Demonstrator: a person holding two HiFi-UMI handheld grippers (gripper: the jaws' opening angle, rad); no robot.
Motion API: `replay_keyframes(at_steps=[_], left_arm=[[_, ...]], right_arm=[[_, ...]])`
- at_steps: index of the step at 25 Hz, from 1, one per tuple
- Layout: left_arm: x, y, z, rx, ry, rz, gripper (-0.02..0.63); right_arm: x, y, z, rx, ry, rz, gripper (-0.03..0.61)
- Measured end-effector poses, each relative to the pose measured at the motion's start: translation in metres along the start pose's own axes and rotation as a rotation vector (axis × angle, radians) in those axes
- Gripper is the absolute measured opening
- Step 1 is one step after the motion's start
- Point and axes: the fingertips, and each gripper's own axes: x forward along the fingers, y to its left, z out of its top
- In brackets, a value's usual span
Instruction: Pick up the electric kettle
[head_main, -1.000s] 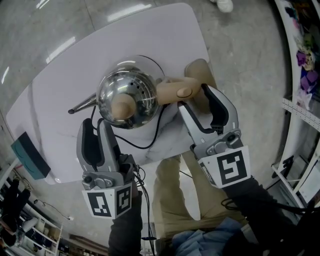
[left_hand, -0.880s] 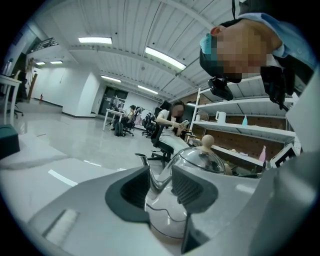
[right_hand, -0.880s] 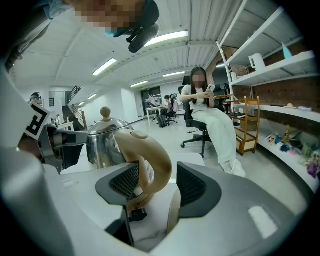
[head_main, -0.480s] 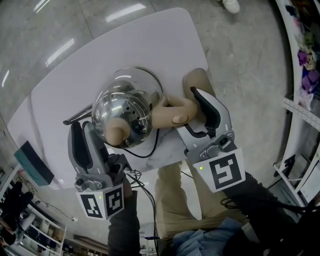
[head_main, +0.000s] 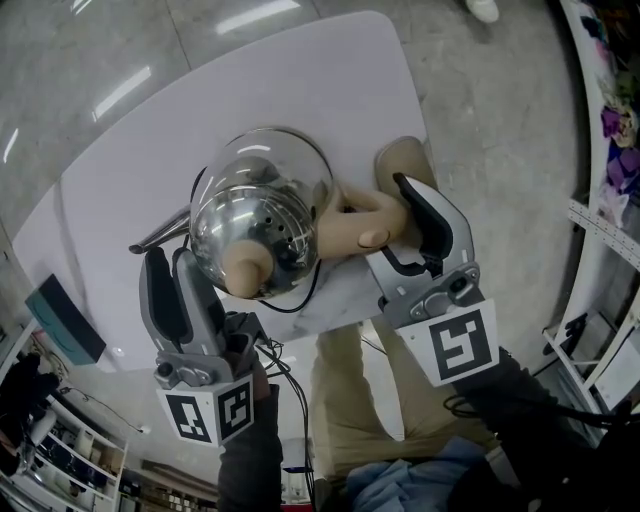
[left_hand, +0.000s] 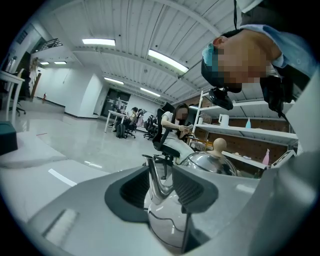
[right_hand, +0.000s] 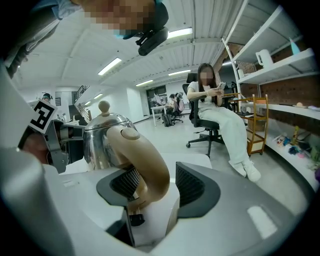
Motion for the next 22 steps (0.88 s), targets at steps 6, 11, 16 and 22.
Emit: replay_keyframes(at_steps=[6,11,16,22], left_arm=[[-0.009,0.000,-0.009,-0.012,0.014,0.006,0.153],[0.000,0.006,0.000,-0.022,-0.021,-0.005,0.183],[0.014,0.013,0.005,-0.070,-0.053,-0.010,0.206],[0.029,0.014,0.011,-0.088,-0.068,-0.026,0.206]], right_arm=[[-0.007,-0.004,-0.008,0.004,0.007,-0.028,0.220],[-0.005,-0.004,-0.005,0.002,-0.010,-0.022,0.218],[-0.002,-0.005,-0.006,0.013,-0.013,-0.016,0.218],[0.002,-0.004,-0.004,0.016,-0.008,0.007,0.212]])
